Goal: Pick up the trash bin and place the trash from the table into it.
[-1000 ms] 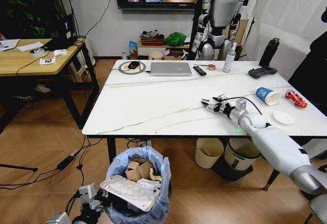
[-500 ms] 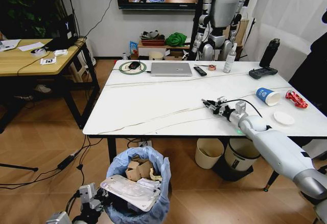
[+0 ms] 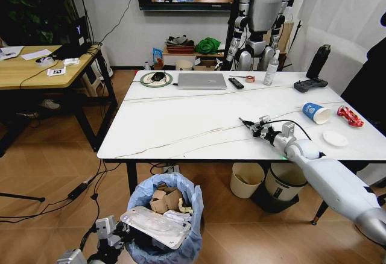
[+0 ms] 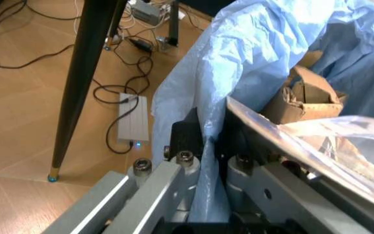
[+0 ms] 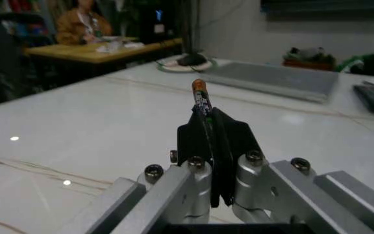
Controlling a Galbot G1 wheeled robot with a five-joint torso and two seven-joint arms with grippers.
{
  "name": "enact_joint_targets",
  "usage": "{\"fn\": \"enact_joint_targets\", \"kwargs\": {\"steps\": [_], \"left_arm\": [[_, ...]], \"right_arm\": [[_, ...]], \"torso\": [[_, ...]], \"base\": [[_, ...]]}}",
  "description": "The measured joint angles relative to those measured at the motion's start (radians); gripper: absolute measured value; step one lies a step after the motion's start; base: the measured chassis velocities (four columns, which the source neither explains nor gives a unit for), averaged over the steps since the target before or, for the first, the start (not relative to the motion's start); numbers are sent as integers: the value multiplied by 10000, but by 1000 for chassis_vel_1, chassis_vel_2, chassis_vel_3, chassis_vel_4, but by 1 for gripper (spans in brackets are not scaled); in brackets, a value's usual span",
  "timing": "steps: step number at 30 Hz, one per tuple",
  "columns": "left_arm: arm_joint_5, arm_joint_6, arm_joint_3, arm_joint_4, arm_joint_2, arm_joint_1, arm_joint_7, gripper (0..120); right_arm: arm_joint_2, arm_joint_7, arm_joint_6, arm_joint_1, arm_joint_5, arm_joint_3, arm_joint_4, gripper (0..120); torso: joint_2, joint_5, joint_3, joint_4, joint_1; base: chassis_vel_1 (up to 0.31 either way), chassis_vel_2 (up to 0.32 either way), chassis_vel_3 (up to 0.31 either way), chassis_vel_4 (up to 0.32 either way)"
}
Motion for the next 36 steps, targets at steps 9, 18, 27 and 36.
{"fn": "enact_joint_targets", "kwargs": {"steps": [9,18,27,36], "left_arm": [[-2,7,129,60,159,-86,25,0],[74,10,-59,-181,17,93,45,0],[152,2,-105,-224,-132,160,60,0],[179,-3,-71,-204,-238,112,63,0]], "right_arm": [[-2144,-822,488,-3105,1867,1505,7071,0],[-2578,-1154,1146,-4243,820,-1062,8770,0],[-2266,-1205,1493,-4097,330,-1817,8573,0],[-2206,-1193,1602,-4085,238,-1812,8431,19]], "torso": [[3,-8,-7,4,-5],[3,-11,-7,9,-4],[4,-13,-6,7,-4],[3,-13,-6,7,-3]], "base": [[0,0,0,0],[0,0,0,0],[0,0,0,0],[0,0,0,0]]}}
